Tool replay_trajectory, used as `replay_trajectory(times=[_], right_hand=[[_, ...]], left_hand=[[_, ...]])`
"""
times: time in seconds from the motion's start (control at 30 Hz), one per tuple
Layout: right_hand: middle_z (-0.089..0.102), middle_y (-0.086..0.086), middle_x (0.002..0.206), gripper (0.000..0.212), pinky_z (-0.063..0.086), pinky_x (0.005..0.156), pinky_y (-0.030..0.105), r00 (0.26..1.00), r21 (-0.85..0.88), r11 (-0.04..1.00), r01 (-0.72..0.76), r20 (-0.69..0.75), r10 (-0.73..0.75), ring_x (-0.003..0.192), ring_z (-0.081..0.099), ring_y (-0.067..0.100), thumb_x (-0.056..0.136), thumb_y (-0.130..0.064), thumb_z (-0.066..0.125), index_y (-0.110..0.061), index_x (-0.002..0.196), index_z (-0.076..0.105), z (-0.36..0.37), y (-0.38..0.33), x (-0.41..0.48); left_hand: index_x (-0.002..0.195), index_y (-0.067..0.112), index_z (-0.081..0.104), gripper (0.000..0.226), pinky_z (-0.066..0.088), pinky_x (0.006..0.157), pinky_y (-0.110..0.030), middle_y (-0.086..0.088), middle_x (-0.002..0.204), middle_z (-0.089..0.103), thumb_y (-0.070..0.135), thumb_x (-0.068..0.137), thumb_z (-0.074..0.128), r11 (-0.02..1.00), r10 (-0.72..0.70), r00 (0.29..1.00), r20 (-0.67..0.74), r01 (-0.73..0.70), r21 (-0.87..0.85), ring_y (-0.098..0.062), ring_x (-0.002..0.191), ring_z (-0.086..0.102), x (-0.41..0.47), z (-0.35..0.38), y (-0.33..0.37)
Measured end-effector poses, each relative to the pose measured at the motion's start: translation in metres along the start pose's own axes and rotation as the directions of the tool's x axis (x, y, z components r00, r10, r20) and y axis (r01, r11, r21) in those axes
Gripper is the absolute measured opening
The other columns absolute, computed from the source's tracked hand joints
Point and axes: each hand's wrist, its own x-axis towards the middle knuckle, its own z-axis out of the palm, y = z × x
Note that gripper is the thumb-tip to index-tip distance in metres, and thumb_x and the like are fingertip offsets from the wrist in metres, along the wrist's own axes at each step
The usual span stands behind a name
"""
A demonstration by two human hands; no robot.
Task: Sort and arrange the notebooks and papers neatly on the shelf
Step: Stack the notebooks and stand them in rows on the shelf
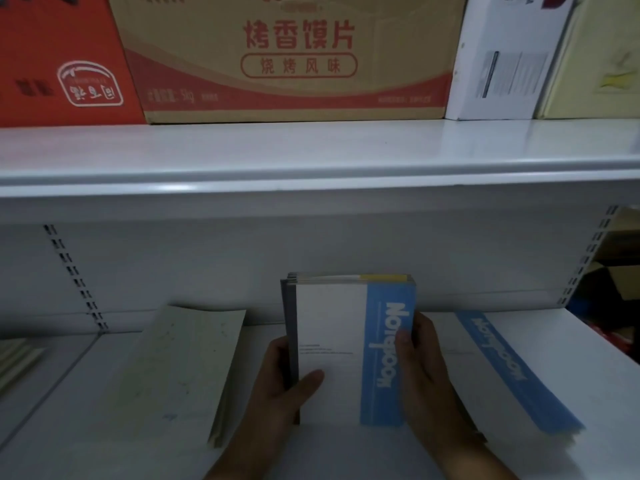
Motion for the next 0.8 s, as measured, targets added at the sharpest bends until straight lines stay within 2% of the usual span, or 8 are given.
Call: replay_trajectory(times=[0.07, 0.17, 0.23, 0.33, 0.5, 0.6, 0.7, 0.8], right_hand=[[0.066, -0.016, 0.099, 0.015, 0.051, 0.078, 0.022, 1.0, 0.032, 0.999, 0.005, 0.015, -0.005, 0.093, 0.065, 0.002, 0.087, -0.052, 0.041, -0.052, 0.098, 0.051, 0.0, -0.002, 0.002], [0.067, -0.022, 0.092, 0.019, 0.049, 0.072, 0.012, 0.998, 0.047, 0.997, 0.064, -0.023, -0.063, 0.086, 0.064, -0.004, 0.088, -0.039, 0.04, -0.04, 0.103, 0.051, -0.001, -0.002, 0.006], [0.066, -0.021, 0.095, 0.022, 0.05, 0.076, 0.016, 0.997, 0.036, 0.996, 0.08, -0.011, -0.08, 0.09, 0.064, -0.001, 0.086, -0.049, 0.04, -0.045, 0.105, 0.05, -0.002, -0.003, 0.006], [0.064, -0.015, 0.101, 0.036, 0.053, 0.078, 0.024, 0.997, -0.009, 0.997, 0.076, 0.024, -0.076, 0.094, 0.064, 0.005, 0.076, -0.073, 0.038, -0.054, 0.106, 0.046, -0.003, -0.001, 0.003], [0.062, -0.017, 0.102, 0.018, 0.05, 0.083, 0.027, 0.997, -0.067, 0.996, 0.055, 0.065, -0.051, 0.097, 0.062, 0.004, 0.087, -0.049, 0.041, -0.056, 0.104, 0.045, -0.008, -0.002, 0.007], [0.062, -0.009, 0.116, 0.03, 0.047, 0.09, 0.026, 0.998, -0.201, 0.979, 0.043, 0.056, -0.032, 0.109, 0.06, 0.011, 0.089, -0.041, 0.05, -0.036, 0.119, 0.05, -0.028, -0.003, 0.024], [0.055, 0.006, 0.129, 0.034, 0.04, 0.092, 0.024, 0.977, -0.435, 0.886, -0.16, -0.196, 0.08, 0.119, 0.052, 0.023, 0.091, -0.024, 0.054, -0.02, 0.126, 0.053, -0.094, 0.004, 0.051], [0.043, 0.012, 0.144, 0.05, 0.039, 0.101, 0.035, 0.87, -0.543, 0.681, -0.491, -0.265, 0.416, 0.128, 0.045, 0.028, 0.092, -0.029, 0.053, -0.017, 0.138, 0.041, -0.159, 0.017, 0.051]], left_hand=[[0.111, 0.025, 0.05, 0.056, 0.055, 0.073, -0.019, 0.013, 0.102, 0.071, 0.023, 0.061, 0.076, 1.0, -0.006, 0.999, 0.036, 0.005, 0.028, -0.007, 0.096, 0.067, 0.0, 0.0, -0.001], [0.109, 0.018, 0.051, 0.039, 0.054, 0.068, -0.015, 0.007, 0.093, 0.075, -0.001, 0.078, 0.067, 1.0, 0.007, 1.0, 0.014, -0.008, 0.023, -0.002, 0.087, 0.069, 0.002, -0.001, 0.003], [0.112, 0.018, 0.05, 0.034, 0.051, 0.067, -0.007, 0.006, 0.094, 0.073, 0.001, 0.084, 0.06, 0.997, 0.061, 0.998, -0.008, -0.061, 0.041, 0.009, 0.083, 0.066, 0.003, 0.003, 0.011], [0.111, 0.033, 0.045, 0.046, 0.047, 0.069, -0.002, 0.027, 0.097, 0.07, 0.026, 0.074, 0.071, 0.989, 0.083, 0.996, 0.018, -0.085, 0.117, 0.016, 0.089, 0.062, 0.001, 0.011, 0.008], [0.112, 0.035, 0.048, 0.043, 0.05, 0.078, -0.005, 0.037, 0.095, 0.068, 0.001, 0.087, 0.053, 0.972, -0.031, 0.996, 0.085, 0.01, 0.234, 0.017, 0.092, 0.061, 0.004, -0.005, 0.005], [0.101, 0.024, 0.06, 0.028, 0.053, 0.07, -0.009, 0.025, 0.083, 0.074, 0.0, 0.088, 0.054, 0.97, -0.089, 0.996, -0.021, 0.092, 0.227, 0.008, 0.08, 0.068, 0.01, -0.009, 0.003], [0.097, 0.009, 0.067, 0.013, 0.056, 0.068, -0.032, -0.005, 0.083, 0.078, 0.007, 0.088, 0.058, 0.927, -0.355, 0.933, -0.057, 0.359, 0.108, -0.022, 0.079, 0.072, 0.014, 0.0, -0.001], [0.091, -0.008, 0.066, 0.018, 0.052, 0.065, -0.035, -0.02, 0.076, 0.073, 0.009, 0.088, 0.059, 0.829, -0.547, 0.834, -0.069, 0.551, 0.091, -0.032, 0.075, 0.067, 0.018, 0.008, -0.003]])
